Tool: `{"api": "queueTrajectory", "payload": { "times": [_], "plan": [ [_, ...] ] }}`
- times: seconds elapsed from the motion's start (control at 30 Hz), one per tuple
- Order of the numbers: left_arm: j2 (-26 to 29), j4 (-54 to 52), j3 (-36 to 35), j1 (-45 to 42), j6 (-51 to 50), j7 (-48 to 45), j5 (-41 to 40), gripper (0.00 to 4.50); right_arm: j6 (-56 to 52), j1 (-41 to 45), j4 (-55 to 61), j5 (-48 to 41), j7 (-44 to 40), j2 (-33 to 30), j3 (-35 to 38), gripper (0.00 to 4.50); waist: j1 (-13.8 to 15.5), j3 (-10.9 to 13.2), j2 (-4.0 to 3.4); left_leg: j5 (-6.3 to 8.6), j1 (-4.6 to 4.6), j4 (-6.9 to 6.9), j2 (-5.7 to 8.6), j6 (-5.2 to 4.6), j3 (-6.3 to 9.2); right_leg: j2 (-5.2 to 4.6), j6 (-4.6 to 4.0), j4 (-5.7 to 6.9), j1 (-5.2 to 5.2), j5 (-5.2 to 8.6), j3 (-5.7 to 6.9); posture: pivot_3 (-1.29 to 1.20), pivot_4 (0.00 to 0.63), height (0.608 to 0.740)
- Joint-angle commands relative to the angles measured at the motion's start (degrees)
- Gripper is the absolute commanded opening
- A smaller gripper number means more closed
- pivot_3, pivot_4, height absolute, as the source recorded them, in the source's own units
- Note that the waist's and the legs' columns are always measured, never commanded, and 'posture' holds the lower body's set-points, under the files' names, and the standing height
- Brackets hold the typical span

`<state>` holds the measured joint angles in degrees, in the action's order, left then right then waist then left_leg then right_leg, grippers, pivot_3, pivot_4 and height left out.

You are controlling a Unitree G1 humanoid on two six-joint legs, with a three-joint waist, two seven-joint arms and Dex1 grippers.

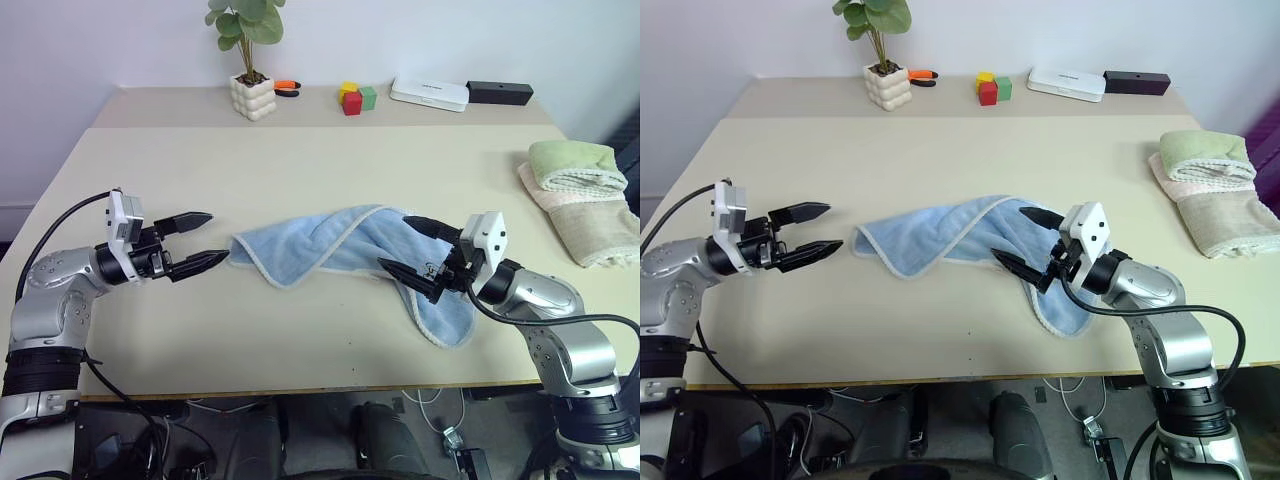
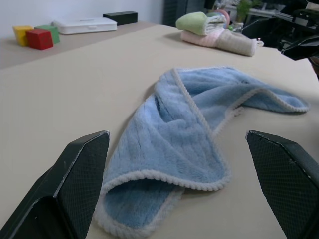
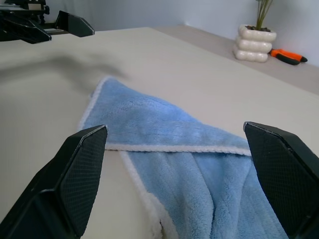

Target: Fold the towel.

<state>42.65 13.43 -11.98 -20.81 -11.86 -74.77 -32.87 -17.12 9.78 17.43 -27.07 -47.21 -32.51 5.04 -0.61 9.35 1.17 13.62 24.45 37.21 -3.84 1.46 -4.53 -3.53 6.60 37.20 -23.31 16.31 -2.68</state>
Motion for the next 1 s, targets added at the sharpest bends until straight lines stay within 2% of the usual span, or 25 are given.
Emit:
{"api": "queueTrajectory", "payload": {
  "times": [0.03, 0.27, 0.43, 0.8, 0.87, 0.93, 1.0],
  "plan": [
    [0.4, 0.0, 1.1, -1.0, 1.7, -1.7, 1.7, 4.48, 1.0, -0.2, 1.6, 0.1, 0.6, 0.3, 0.4, 4.5, 0.0, 0.0, 0.0, 0.0, 0.0, 0.0, 0.0, 0.0, 0.0, 0.0, 0.0, 0.0, 0.0, 0.0, 0.0, 0.0, 0.15, 0.735],
    [0.8, 0.8, 5.0, -2.5, 4.6, -6.0, 5.3, 4.48, 1.2, -0.4, 1.5, 0.4, 1.1, 0.0, 0.4, 4.5, 0.0, 0.0, 0.0, 0.0, 0.0, 0.0, 0.0, 0.0, 0.0, 0.0, 0.0, 0.0, 0.0, 0.0, 0.0, 0.0, 0.15, 0.735],
    [0.1, 2.8, 9.4, -4.1, 11.6, -8.6, 10.8, 4.48, 1.4, -0.3, 1.4, 1.0, 1.8, 0.4, 0.3, 4.5, 0.1, 0.0, 0.0, 0.0, 0.01, 0.01, 0.02, 0.0, -0.02, -0.01, 0.0, -0.01, 0.0, 0.0, -0.01, 0.0, 0.15, 0.735],
    [-5.5, 10.7, 17.4, -10.4, 22.9, -11.8, 17.8, 4.48, 1.9, -0.9, 2.1, 1.9, 3.5, 1.8, 0.0, 4.5, 0.0, 0.0, 0.0, 0.0, 0.01, 0.01, 0.01, 0.0, 0.0, 0.02, 0.0, 0.0, -0.01, 0.0, -0.01, 0.0, 0.15, 0.735],
    [-6.4, 13.0, 18.3, -12.0, 26.3, -11.7, 19.6, 4.48, 2.2, -1.1, 2.2, 2.2, 3.9, 2.1, 0.0, 4.5, 0.2, 0.0, 0.0, 0.0, 0.01, 0.02, 0.02, 0.0, -0.01, 0.01, 0.0, -0.01, 0.0, 0.0, -0.02, 0.0, 0.15, 0.735],
    [-7.1, 17.9, 20.0, -14.0, 34.9, -10.0, 24.1, 4.48, 2.4, -1.4, 2.4, 2.4, 4.3, 2.4, -0.1, 4.5, 0.2, 0.0, 0.0, 0.0, 0.02, 0.04, 0.02, 0.0, -0.01, 0.01, 0.0, -0.01, 0.0, 0.0, -0.02, 0.0, 0.15, 0.735],
    [-9.0, 19.4, 20.9, -15.1, 35.3, -10.7, 23.6, 4.48, 3.1, -1.8, 2.5, 2.9, 4.8, 2.8, -0.2, 4.5, 0.2, 0.0, 0.0, 0.0, 0.02, 0.04, 0.02, 0.0, 0.0, 0.02, 0.0, -0.01, 0.0, 0.0, -0.01, 0.0, 0.15, 0.735]
  ]
}}
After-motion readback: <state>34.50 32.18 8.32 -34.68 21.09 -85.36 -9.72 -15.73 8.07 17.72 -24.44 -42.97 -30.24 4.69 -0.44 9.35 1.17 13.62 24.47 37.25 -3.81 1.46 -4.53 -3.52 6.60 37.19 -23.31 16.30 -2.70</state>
